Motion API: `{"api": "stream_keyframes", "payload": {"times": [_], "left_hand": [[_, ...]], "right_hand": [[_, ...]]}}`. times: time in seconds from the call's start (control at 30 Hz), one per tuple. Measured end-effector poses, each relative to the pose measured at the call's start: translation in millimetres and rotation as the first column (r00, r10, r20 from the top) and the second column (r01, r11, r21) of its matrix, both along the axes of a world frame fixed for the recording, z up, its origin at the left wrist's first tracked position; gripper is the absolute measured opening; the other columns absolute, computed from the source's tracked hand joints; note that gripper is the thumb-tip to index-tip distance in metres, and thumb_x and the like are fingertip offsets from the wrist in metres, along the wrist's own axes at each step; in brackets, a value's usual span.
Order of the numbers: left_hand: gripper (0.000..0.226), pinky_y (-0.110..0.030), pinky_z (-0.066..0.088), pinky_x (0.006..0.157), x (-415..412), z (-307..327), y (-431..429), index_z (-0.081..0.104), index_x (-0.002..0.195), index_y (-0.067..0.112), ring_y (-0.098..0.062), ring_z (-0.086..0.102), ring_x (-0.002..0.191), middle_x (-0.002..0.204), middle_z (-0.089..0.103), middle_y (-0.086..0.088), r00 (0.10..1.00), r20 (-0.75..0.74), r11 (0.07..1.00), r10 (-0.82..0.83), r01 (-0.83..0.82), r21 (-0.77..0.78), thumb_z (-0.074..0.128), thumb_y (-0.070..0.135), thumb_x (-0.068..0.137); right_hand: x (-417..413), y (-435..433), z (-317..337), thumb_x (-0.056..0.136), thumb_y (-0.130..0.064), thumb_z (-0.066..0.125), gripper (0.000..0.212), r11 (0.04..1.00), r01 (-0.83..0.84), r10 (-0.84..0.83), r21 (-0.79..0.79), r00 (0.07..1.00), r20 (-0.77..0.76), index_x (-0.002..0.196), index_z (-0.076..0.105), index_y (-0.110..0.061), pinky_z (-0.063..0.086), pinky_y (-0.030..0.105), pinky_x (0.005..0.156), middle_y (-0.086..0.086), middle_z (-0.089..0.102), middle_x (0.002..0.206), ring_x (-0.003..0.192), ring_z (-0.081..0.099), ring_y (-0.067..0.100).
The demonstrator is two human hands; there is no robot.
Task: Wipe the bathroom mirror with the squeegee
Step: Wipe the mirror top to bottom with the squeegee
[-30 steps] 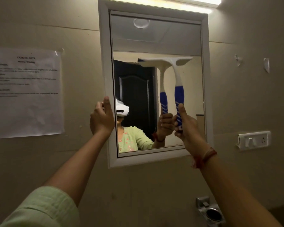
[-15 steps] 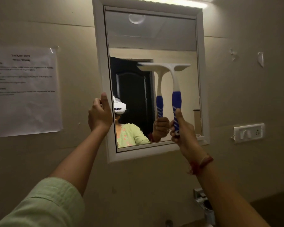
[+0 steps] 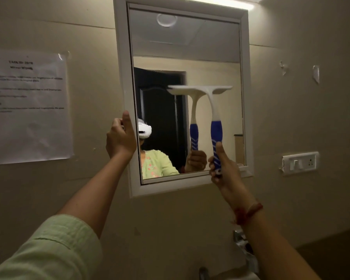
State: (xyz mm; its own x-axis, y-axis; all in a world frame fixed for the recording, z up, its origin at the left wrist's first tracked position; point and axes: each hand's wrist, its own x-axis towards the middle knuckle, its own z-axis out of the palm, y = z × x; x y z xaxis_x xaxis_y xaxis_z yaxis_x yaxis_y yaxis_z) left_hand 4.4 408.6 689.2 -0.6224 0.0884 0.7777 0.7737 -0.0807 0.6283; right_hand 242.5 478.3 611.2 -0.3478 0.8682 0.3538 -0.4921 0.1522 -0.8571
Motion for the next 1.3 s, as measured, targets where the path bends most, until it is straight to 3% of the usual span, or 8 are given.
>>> {"api": "stream_keyframes", "payload": {"times": [0.2,0.37,0.57,0.7,0.87,1.03,1.17,1.3], "left_hand": [[0.048,-0.02,0.022,0.049,1,0,-2,0.047,0.086,0.016,-0.001,0.035,0.055,0.062,0.038,0.011,1.0,-0.02,1.0,-0.008,0.007,-0.019,0.019,0.055,0.095],[0.053,-0.019,0.021,0.049,2,1,-2,0.051,0.091,0.011,0.0,0.033,0.055,0.062,0.037,0.012,1.0,-0.016,1.0,-0.003,0.003,-0.011,0.02,0.053,0.096],[0.058,-0.023,0.022,0.049,0,1,0,0.053,0.094,0.009,-0.015,0.042,0.065,0.076,0.049,-0.001,1.0,-0.018,1.0,0.011,-0.012,-0.01,0.019,0.056,0.095],[0.058,-0.026,0.022,0.053,0,-1,-1,0.054,0.096,0.01,-0.018,0.043,0.071,0.079,0.049,-0.002,0.999,-0.023,1.0,0.023,-0.024,-0.01,0.019,0.056,0.095],[0.057,-0.02,0.021,0.048,1,0,0,0.054,0.094,0.008,-0.012,0.039,0.061,0.071,0.046,0.002,0.999,-0.019,1.0,0.025,-0.025,-0.008,0.02,0.054,0.096],[0.058,-0.02,0.021,0.049,1,0,1,0.054,0.097,0.008,-0.014,0.041,0.068,0.078,0.049,-0.002,0.999,-0.022,1.0,0.029,-0.03,-0.011,0.019,0.055,0.096],[0.059,-0.026,0.026,0.054,-1,0,1,0.053,0.095,0.009,-0.019,0.047,0.073,0.079,0.051,-0.004,0.999,-0.018,0.999,0.028,-0.029,-0.023,0.018,0.056,0.095],[0.058,-0.027,0.025,0.057,0,0,1,0.053,0.093,0.01,-0.019,0.046,0.073,0.08,0.05,-0.003,0.999,-0.004,0.999,0.034,-0.034,-0.028,0.019,0.057,0.095]], "right_hand": [[0,1,-6,0.061,-0.066,0.062,0.05,0.994,0.076,-0.082,-0.084,0.994,-0.066,0.073,0.059,-0.018,0.03,0.015,0.033,-0.007,0.049,0.048,0.037,0.035,0.004],[-3,-4,-47,0.056,-0.062,0.069,0.051,0.984,-0.006,-0.016,-0.177,0.993,-0.121,0.08,0.06,-0.019,0.026,0.016,0.033,-0.007,0.048,0.053,0.038,0.034,0.004],[-5,0,-5,0.063,-0.06,0.065,0.047,0.989,-0.049,0.024,-0.137,0.984,-0.176,0.081,0.06,-0.016,0.031,0.014,0.032,-0.005,0.051,0.052,0.038,0.037,0.003],[-9,2,-18,0.064,-0.06,0.065,0.047,0.985,-0.065,0.037,-0.159,0.984,-0.172,0.081,0.06,-0.017,0.03,0.015,0.032,-0.006,0.049,0.055,0.038,0.036,0.003],[-12,-2,-61,0.06,-0.058,0.067,0.049,0.965,-0.098,0.059,-0.244,0.985,-0.16,0.085,0.059,-0.017,0.027,0.015,0.032,-0.006,0.049,0.057,0.04,0.036,0.004],[-14,-2,-36,0.068,-0.058,0.066,0.044,0.97,-0.129,0.085,-0.204,0.973,-0.213,0.083,0.063,-0.016,0.028,0.015,0.032,-0.006,0.049,0.054,0.038,0.035,0.003],[-16,2,-29,0.064,-0.062,0.064,0.06,0.973,-0.142,0.107,-0.184,0.976,-0.188,0.094,0.064,-0.01,0.028,0.015,0.032,-0.006,0.05,0.056,0.037,0.037,0.002],[-10,3,-75,0.059,-0.06,0.067,0.05,0.965,-0.087,0.058,-0.246,0.991,-0.12,0.081,0.057,-0.016,0.029,0.016,0.032,-0.005,0.049,0.059,0.041,0.037,0.004]]}}
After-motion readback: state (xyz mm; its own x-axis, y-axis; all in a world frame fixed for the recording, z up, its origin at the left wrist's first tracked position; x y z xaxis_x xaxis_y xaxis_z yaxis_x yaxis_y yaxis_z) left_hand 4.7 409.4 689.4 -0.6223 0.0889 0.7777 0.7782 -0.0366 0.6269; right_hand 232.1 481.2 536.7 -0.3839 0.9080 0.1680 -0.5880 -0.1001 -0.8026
